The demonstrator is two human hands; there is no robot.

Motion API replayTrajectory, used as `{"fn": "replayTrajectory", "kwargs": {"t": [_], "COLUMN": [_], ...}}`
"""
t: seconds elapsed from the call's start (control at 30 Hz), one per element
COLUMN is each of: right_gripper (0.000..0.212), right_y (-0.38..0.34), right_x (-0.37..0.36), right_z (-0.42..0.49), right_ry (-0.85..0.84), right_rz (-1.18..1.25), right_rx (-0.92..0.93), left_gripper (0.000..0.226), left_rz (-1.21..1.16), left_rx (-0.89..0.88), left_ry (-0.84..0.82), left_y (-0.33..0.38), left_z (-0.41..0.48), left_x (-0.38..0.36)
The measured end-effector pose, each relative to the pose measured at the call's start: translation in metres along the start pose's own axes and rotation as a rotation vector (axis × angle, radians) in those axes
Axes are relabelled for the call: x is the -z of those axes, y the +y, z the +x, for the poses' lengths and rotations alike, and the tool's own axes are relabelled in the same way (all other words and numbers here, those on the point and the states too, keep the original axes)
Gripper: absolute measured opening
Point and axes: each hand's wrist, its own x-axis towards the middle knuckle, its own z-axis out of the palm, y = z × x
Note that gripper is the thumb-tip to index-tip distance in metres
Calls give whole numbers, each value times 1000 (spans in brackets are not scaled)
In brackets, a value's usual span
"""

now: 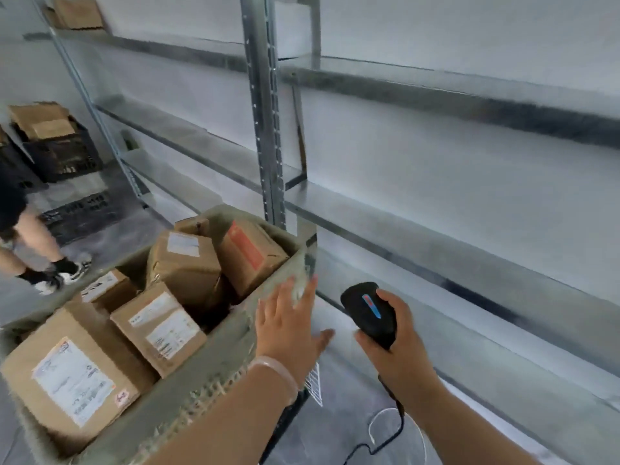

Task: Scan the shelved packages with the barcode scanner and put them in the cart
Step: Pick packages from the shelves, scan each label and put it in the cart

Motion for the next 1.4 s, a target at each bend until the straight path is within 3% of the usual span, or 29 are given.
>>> {"fn": "replayTrajectory", "kwargs": {"t": [0.23, 0.47, 0.63, 1.03, 1.4], "right_gripper": [69, 67, 67, 65, 65], "right_y": [30, 70, 95, 137, 159], "right_x": [141, 300, 377, 437, 486], "right_z": [-52, -132, -180, -197, -135], "right_ry": [344, 619, 739, 876, 1033], "right_rz": [16, -49, -92, -126, -156], "right_rx": [-104, -185, -246, -371, -425], "left_gripper": [90, 91, 88, 81, 75], "left_rz": [-45, -114, -156, -180, -255], "left_rx": [-358, -624, -731, -825, -859], "left_ry": [-58, -108, -177, -364, -498], "left_y": [164, 347, 440, 529, 586], "left_z": [1, -34, -66, -71, 1], "left_x": [-34, -82, -115, -152, -197]}}
